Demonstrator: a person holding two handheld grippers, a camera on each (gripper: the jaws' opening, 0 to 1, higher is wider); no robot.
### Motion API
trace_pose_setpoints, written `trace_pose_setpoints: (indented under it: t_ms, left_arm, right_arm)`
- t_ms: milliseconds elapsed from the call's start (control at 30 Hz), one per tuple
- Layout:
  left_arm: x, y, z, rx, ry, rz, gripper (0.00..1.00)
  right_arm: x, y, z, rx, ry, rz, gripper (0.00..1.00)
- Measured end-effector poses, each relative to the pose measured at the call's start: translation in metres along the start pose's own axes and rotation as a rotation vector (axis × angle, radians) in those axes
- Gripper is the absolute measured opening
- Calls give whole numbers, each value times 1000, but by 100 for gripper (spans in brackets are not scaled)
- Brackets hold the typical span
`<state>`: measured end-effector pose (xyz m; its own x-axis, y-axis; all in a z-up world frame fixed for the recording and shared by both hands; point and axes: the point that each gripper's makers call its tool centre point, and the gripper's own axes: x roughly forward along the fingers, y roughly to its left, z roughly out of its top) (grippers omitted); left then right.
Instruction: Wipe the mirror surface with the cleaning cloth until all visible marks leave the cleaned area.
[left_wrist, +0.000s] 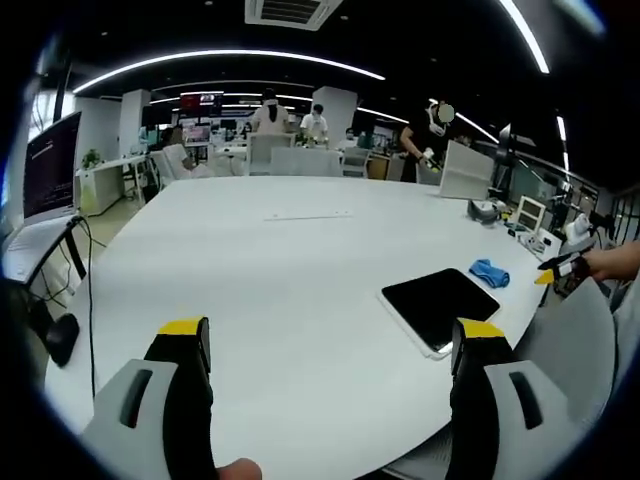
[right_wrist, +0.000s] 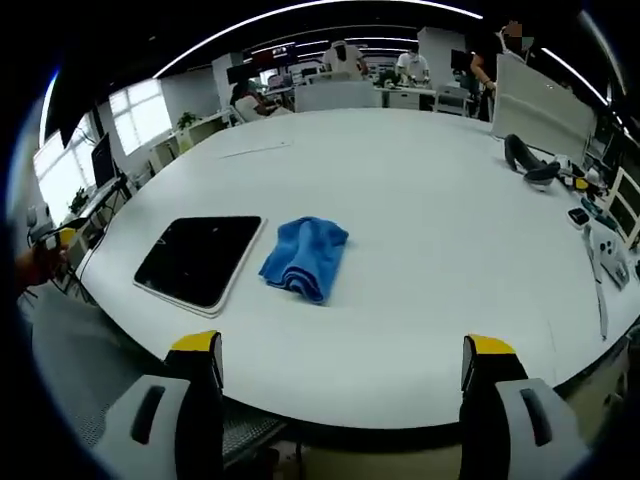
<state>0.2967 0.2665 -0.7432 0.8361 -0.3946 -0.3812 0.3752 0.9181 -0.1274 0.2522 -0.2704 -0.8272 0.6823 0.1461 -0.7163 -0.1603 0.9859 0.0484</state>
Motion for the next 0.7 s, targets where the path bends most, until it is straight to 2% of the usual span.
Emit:
trace_pose_setpoints:
  t_ms: [133,533,700]
  left_arm:
    - [-1,1,1,3,-3,0,99]
    - [2,0,8,5,-13,1,99]
    - [8,-6,9,9,-8,-8,99]
  right_arm:
    - [-2,-7,5,-37,-2,-24,98]
    - [0,-11,14,-7,-22,-19,98]
    - [2,-9,9,10,-15,-6,98]
